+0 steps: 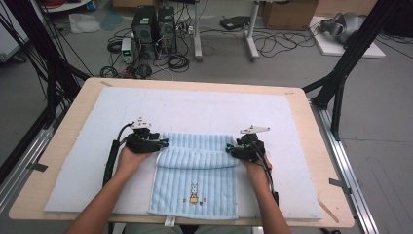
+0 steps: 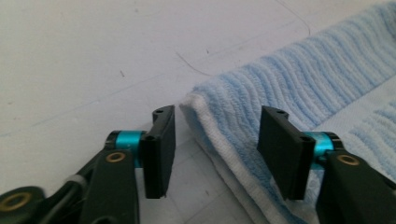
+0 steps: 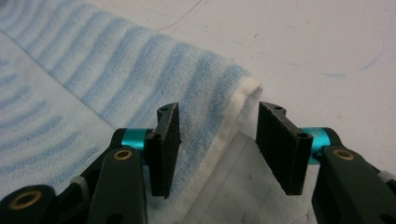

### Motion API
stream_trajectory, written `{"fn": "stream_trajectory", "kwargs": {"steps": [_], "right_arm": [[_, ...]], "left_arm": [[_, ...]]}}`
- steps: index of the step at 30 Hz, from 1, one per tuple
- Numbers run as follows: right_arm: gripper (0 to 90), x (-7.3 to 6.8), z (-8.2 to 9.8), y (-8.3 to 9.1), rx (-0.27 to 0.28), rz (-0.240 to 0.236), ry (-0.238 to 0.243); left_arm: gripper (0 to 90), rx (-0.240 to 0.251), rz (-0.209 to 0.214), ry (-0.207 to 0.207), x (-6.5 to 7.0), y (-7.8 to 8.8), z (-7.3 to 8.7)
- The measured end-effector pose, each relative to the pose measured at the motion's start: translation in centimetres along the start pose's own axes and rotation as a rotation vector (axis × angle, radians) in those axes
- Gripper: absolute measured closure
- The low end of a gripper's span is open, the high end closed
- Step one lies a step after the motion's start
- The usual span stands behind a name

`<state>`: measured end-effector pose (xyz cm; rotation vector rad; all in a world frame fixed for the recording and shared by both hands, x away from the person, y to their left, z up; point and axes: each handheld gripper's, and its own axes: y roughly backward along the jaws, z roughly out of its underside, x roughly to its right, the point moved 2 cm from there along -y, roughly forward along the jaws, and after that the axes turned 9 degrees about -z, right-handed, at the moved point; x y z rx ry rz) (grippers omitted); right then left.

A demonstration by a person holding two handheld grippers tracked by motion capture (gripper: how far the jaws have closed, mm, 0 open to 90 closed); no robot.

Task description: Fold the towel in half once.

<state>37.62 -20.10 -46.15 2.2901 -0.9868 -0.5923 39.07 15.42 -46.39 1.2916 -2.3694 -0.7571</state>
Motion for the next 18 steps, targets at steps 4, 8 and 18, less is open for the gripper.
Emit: {"fn": "stream_trajectory", "kwargs": {"steps": [4, 8, 18], "right_arm": [[68.3, -0.7, -0.1, -0.1, -0.012, -0.011, 0.033], [84.4, -0.7, 0.0, -0.2, -0.009, -0.086, 0.017], [85.3, 0.2, -0.7, -0.5, 0.019, -0.072, 0.01]], "left_arm": [[77.5, -0.005, 0.007, -0.056, 0.4, 0.0, 0.0], [85.1, -0.011, 0.026, -0.028, 0.2, 0.0, 0.0], [85.9, -0.023, 0.032, 0.06, -0.9, -1.0, -1.2]]}}
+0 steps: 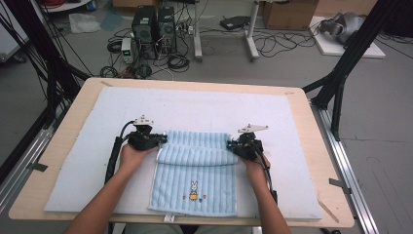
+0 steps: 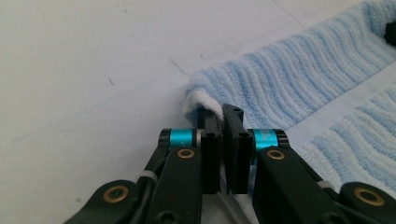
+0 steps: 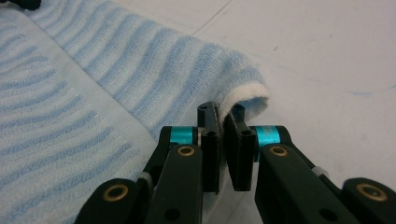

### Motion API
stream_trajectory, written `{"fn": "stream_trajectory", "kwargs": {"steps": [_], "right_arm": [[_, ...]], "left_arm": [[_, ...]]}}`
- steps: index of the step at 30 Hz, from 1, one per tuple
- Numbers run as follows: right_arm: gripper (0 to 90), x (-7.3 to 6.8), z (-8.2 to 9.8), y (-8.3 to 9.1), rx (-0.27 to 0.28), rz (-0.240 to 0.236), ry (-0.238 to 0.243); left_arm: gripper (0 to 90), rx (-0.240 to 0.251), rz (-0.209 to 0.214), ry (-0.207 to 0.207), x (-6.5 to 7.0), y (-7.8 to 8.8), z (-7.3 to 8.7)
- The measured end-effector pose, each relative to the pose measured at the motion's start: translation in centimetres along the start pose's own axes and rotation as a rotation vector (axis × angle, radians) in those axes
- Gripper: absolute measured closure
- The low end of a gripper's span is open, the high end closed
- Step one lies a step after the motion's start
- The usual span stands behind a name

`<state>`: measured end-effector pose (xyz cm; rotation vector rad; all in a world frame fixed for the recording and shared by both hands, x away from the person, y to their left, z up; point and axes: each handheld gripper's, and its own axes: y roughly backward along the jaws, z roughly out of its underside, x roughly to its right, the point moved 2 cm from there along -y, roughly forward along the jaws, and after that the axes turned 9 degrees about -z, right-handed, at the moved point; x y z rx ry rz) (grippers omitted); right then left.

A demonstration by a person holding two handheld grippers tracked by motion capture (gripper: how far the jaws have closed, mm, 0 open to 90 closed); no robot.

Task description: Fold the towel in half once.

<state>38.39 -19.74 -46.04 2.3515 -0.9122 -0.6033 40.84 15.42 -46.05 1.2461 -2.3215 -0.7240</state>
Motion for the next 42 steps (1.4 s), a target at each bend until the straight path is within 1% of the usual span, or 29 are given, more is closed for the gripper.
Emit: {"fn": "stream_trajectory", "kwargs": {"steps": [1, 2, 3, 4, 5, 8, 10, 14, 15, 16, 17, 19, 20, 22, 23, 25, 26, 27, 28, 29, 30, 31, 32, 33, 35, 37, 39, 41, 42], "right_arm": [[85.2, 0.1, -0.2, -0.1, 0.0, 0.008, 0.005], [85.2, 0.3, -0.4, -0.2, 0.006, 0.015, 0.005], [85.2, 0.6, -0.5, -0.4, 0.009, 0.016, 0.003], [85.2, 0.8, -0.7, -0.5, 0.013, 0.015, -0.005], [85.2, 1.0, -0.8, -0.7, 0.014, 0.016, -0.011], [85.2, 1.5, -1.3, -1.1, 0.029, 0.027, -0.008], [85.2, 1.8, -1.6, -1.4, 0.04, 0.044, -0.004], [85.1, 2.5, -2.2, -2.0, 0.053, 0.068, -0.013], [85.1, 2.7, -2.4, -2.1, 0.056, 0.073, -0.015], [85.1, 2.8, -2.6, -2.2, 0.058, 0.078, -0.017], [85.1, 2.9, -2.9, -2.4, 0.059, 0.086, -0.008], [85.1, 3.1, -3.3, -2.6, 0.06, 0.091, -0.008], [85.1, 3.2, -3.5, -2.7, 0.062, 0.094, -0.01], [85.1, 3.3, -3.7, -2.9, 0.069, 0.104, -0.005], [85.1, 3.3, -3.8, -3.0, 0.078, 0.111, -0.002], [85.1, 3.5, -3.7, -3.3, 0.084, 0.117, -0.014], [84.9, 3.6, -3.6, -3.4, 0.079, 0.114, -0.03], [83.9, 3.6, -3.6, -3.4, 0.08, 0.115, -0.028], [80.4, 3.6, -3.6, -3.3, 0.088, 0.12, -0.029], [74.7, 3.7, -3.6, -3.2, 0.094, 0.119, -0.037], [68.8, 3.8, -3.6, -3.0, 0.094, 0.126, -0.044], [63.9, 4.0, -3.5, -2.7, 0.101, 0.126, -0.05], [60.4, 4.2, -3.4, -2.4, 0.106, 0.119, -0.076], [58.6, 4.4, -3.4, -2.0, 0.117, 0.12, -0.091], [57.0, 4.6, -3.3, -1.3, 0.142, 0.108, -0.107], [56.4, 4.7, -3.2, -0.7, 0.152, 0.108, -0.1], [55.8, 4.5, -3.2, -0.2, 0.156, 0.107, -0.1], [55.3, 4.4, -3.1, 0.3, 0.163, 0.105, -0.09], [54.9, 4.3, -3.1, 0.4, 0.167, 0.104, -0.089]], "left_arm": [[85.8, 0.001, 0.0, 0.009, -0.2, -0.3, -0.2], [85.8, 0.015, 0.001, 0.021, -0.3, -0.5, -0.2], [85.8, 0.016, 0.004, 0.039, -0.6, -0.8, -0.2], [85.7, 0.005, 0.01, 0.056, -0.8, -1.0, -0.3], [85.7, 0.011, 0.008, 0.062, -1.0, -1.1, -0.5], [85.6, 0.036, -0.008, 0.05, -1.3, -1.3, -1.2], [85.5, 0.061, -0.019, 0.035, -1.4, -1.5, -1.8], [85.5, 0.06, -0.039, 0.022, -1.9, -2.2, -2.6], [85.5, 0.055, -0.041, 0.022, -2.0, -2.3, -2.8], [85.5, 0.07, -0.047, 0.022, -2.1, -2.4, -2.9], [85.5, 0.072, -0.049, 0.022, -2.2, -2.6, -3.1], [85.5, 0.072, -0.053, 0.032, -2.5, -2.8, -3.2], [85.5, 0.067, -0.054, 0.03, -2.6, -2.9, -3.3], [85.4, 0.071, -0.067, 0.011, -2.8, -3.0, -3.5], [85.4, 0.082, -0.071, 0.01, -2.7, -3.0, -3.5], [85.2, 0.081, -0.065, 0.005, -2.8, -3.2, -3.4], [84.4, 0.068, -0.064, 0.003, -2.8, -3.3, -3.3], [82.4, 0.055, -0.072, 0.006, -2.9, -3.3, -3.1], [74.5, 0.048, -0.078, 0.029, -3.1, -3.3, -3.0], [64.1, 0.041, -0.076, 0.06, -3.4, -3.2, -3.0], [58.5, 0.047, -0.078, 0.083, -3.7, -3.0, -3.0], [56.2, 0.056, -0.078, 0.09, -3.9, -2.6, -3.0], [55.1, 0.071, -0.067, 0.095, -4.1, -2.2, -3.0], [54.6, 0.081, -0.061, 0.103, -4.2, -1.8, -3.0], [53.3, 0.103, -0.043, 0.094, -4.3, -1.1, -3.0], [53.1, 0.122, -0.003, 0.089, -4.2, -0.6, -2.8], [52.8, 0.132, 0.006, 0.07, -4.1, -0.4, -2.8], [52.8, 0.141, 0.023, 0.066, -4.1, -0.4, -2.8], [53.1, 0.15, 0.032, 0.052, -3.9, -0.5, -2.9]]}}
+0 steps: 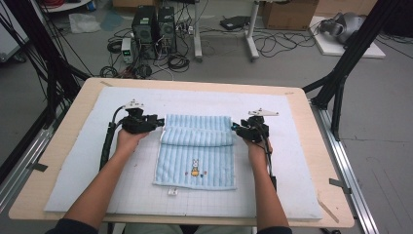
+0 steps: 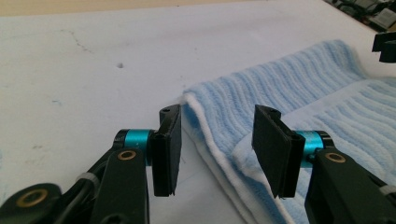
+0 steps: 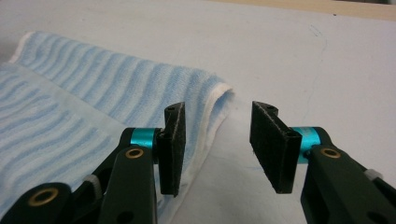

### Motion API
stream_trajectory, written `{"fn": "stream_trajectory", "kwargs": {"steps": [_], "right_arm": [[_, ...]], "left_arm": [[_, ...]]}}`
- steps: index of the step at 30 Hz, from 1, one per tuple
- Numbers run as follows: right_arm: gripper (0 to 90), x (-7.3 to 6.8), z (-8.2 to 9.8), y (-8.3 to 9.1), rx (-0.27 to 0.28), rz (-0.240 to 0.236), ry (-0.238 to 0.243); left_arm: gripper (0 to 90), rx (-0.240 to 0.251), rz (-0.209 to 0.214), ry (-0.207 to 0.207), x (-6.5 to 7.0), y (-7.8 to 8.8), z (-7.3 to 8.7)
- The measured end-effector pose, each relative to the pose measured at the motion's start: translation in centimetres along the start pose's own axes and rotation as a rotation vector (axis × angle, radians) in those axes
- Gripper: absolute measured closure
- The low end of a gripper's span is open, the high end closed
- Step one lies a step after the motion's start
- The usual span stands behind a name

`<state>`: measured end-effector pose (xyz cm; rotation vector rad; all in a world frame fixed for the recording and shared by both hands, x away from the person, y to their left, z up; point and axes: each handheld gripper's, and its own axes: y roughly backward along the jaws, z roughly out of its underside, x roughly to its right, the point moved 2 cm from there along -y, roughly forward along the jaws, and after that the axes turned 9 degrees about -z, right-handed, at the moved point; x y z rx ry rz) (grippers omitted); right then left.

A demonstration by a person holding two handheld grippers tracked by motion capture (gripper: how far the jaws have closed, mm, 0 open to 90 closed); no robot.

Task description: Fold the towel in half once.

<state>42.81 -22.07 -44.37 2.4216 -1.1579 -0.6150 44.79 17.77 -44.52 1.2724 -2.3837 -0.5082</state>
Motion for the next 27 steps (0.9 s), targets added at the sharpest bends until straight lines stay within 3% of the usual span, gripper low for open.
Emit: {"fn": "stream_trajectory", "kwargs": {"steps": [3, 5, 8, 12, 15, 20, 22, 23, 27], "right_arm": [[54.3, -0.3, 0.1, 0.5, 0.003, -0.006, 0.001], [54.1, -0.4, 0.1, 0.8, 0.003, -0.013, 0.003], [53.8, -0.6, 0.0, 1.2, 0.004, -0.022, 0.009], [53.5, -0.8, -0.1, 1.6, 0.01, -0.029, 0.021], [52.5, -1.0, -0.1, 1.7, 0.013, -0.048, 0.012], [52.2, -1.7, -0.2, 1.7, 0.0, -0.097, 0.023], [52.5, -2.0, -0.2, 1.6, -0.006, -0.155, 0.002], [52.9, -2.2, -0.1, 1.6, -0.016, -0.182, 0.001], [55.5, -2.2, 0.7, 0.6, -0.131, -0.184, -0.003]], "left_arm": [[57.9, 0.002, 0.036, -0.066, 1.0, -0.5, 0.2], [58.6, -0.031, 0.025, -0.111, 1.6, -1.1, 0.5], [58.2, -0.08, 0.016, -0.145, 2.1, -1.8, 1.1], [71.0, -0.106, 0.009, -0.2, 2.6, -1.9, 1.2], [83.2, -0.105, 0.008, -0.186, 2.6, -1.6, 1.1], [84.1, -0.086, 0.043, -0.161, 2.7, -0.7, 0.7], [84.2, -0.06, 0.055, -0.156, 2.8, -0.2, 0.5], [84.2, -0.051, 0.062, -0.151, 2.9, 0.0, 0.5], [84.4, -0.034, 0.072, -0.146, 3.0, 0.5, 0.6]]}}
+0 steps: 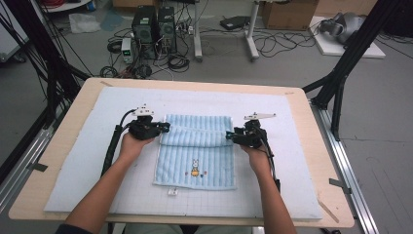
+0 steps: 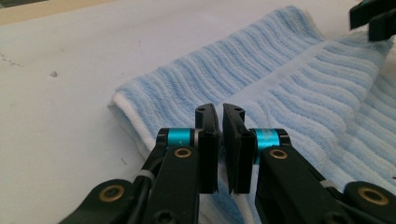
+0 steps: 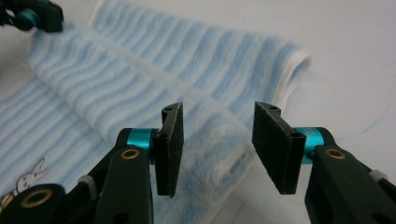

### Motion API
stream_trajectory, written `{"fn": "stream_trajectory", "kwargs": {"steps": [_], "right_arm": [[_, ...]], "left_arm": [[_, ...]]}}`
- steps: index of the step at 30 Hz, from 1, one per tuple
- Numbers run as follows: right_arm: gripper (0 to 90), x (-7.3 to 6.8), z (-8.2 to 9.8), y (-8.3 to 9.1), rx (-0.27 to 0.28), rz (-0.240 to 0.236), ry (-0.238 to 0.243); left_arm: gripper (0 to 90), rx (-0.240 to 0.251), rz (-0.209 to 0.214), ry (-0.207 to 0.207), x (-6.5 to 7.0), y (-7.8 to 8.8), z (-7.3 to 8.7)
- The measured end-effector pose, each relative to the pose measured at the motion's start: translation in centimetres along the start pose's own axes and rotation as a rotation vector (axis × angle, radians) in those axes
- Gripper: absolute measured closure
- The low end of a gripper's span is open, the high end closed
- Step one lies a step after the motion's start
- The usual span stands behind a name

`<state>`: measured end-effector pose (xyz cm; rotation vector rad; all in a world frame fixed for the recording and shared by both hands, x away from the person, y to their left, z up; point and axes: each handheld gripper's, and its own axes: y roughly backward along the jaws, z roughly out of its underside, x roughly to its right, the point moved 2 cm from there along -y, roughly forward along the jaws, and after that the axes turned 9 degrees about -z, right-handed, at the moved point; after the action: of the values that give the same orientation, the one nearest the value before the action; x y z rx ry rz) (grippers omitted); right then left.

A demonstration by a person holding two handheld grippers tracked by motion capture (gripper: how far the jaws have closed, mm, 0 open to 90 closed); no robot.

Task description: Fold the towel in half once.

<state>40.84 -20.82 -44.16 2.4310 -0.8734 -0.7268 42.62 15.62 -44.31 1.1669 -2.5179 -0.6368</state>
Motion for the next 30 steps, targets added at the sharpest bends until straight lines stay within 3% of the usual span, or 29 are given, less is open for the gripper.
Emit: {"fn": "stream_trajectory", "kwargs": {"steps": [1, 3, 8, 9, 11, 13, 16, 18, 20, 27, 30], "right_arm": [[60.4, 0.2, 0.2, -0.2, -0.019, -0.003, -0.004], [79.0, 0.1, 0.3, -0.1, -0.037, -0.011, 0.007], [88.8, -0.6, 0.0, 0.5, -0.028, -0.007, 0.069], [88.4, -0.8, 0.1, 0.5, -0.037, -0.012, 0.077], [74.2, -1.1, 0.3, 0.6, -0.029, -0.017, 0.073], [61.9, -1.0, 0.2, 1.0, 0.033, 0.006, 0.036], [61.9, -0.4, -0.3, 1.6, 0.127, 0.045, -0.013], [64.0, -0.2, -0.6, 1.3, 0.102, 0.054, -0.014], [66.8, -0.2, -0.8, 0.5, 0.054, 0.08, 0.02], [67.3, 0.2, 0.0, -2.3, -0.081, 0.099, 0.017], [81.9, 0.0, 0.1, -2.1, -0.08, 0.103, 0.059]], "left_arm": [[84.4, 0.003, 0.002, 0.005, 0.0, 0.1, 0.1], [84.7, 0.011, 0.009, 0.012, 0.0, 0.4, 0.3], [84.8, 0.045, 0.027, 0.016, 0.2, 1.6, 0.4], [84.8, 0.048, 0.033, 0.015, 0.3, 1.8, 0.4], [84.7, 0.055, 0.036, 0.014, 0.5, 2.1, 0.6], [84.7, 0.059, 0.043, 0.017, 0.7, 2.3, 0.9], [84.7, 0.057, 0.057, 0.019, 0.9, 2.7, 1.1], [84.7, 0.075, 0.063, 0.029, 1.1, 3.0, 1.2], [84.7, 0.071, 0.061, 0.027, 1.1, 3.2, 1.4], [84.7, 0.07, 0.058, 0.039, 1.0, 3.4, 1.9], [84.6, 0.065, 0.061, 0.04, 1.0, 3.4, 2.1]]}}
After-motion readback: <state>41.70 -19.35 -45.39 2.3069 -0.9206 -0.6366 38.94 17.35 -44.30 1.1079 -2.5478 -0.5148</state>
